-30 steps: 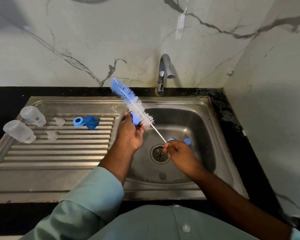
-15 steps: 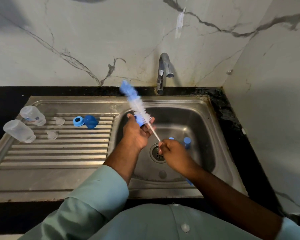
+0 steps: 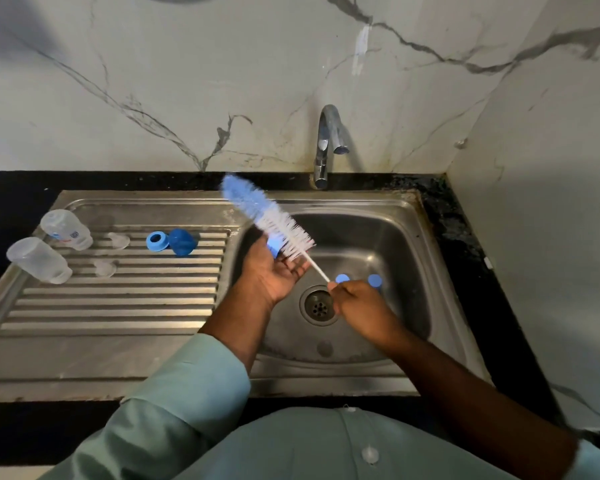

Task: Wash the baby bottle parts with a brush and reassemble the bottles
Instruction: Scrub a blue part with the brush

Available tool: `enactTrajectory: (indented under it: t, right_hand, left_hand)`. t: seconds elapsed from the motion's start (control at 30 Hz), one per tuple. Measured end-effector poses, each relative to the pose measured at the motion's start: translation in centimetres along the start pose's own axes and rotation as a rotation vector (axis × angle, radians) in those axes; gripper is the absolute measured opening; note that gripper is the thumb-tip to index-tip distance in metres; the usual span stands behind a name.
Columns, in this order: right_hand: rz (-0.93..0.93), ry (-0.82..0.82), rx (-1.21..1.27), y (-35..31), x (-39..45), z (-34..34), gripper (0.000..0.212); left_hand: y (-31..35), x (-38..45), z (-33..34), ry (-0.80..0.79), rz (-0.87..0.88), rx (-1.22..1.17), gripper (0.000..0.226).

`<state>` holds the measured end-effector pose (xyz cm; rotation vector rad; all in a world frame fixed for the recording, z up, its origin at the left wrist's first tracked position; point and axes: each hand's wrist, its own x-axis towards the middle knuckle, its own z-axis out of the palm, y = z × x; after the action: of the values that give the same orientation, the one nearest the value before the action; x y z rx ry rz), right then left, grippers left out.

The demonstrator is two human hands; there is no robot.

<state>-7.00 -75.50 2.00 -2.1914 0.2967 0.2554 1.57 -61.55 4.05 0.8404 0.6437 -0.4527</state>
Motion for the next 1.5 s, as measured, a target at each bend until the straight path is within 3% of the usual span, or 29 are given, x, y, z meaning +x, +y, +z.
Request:
enactTrajectory:
  t: [0.17,0.27,0.4,0.8,0.9,1.0,1.2,1.5]
  right_hand:
    - [-0.152,-0.001,-0.284,0.7,-0.3,-0.1,0.044]
    - [-0.106,0.059,-0.239,1.0,0.4,-0.5,0.044]
    - [-0.161,0.016,-0.373,0.7,-0.1,-0.2,0.044]
    - [-0.125,0.081,-0.282,1.4,0.8,-0.6,0.044]
    - [-0.191,0.053,-0.351,1.5,-0.2,-0.1,0.046]
    - [-0.076,0.066,-0.24,1.7,0.8,-0.3,0.046]
    - [-0.11,0.048,-0.281,1.4,-0.5,-0.3,0.047]
    - [-0.096,0.078,-0.237,2.1,0.2,-0.6,0.044]
  left_hand:
    - [0.0,0.1,-0.3,0.017,0.027,-0.035,0.033]
    - [-0.2,0.0,-0.2,0.002,-0.007,-0.076,0.038]
    - [0.0,0.3,-0.5,-0.005,0.002,-0.05,0.035]
    - [0.2,0.3,-0.7,0.039,-0.006,0.001,0.017]
    - [0.5,0.8,-0.7,0.059,0.02,-0.037,0.026]
    - [0.0,0.4,-0.4,0.061,-0.002,-0.028,0.025]
    - [0.1,0.5,-0.3,0.056,0.009,-0.013,0.04]
    - [-0.1,0.2,-0.2,0.03,-0.042,-0.027,0.039]
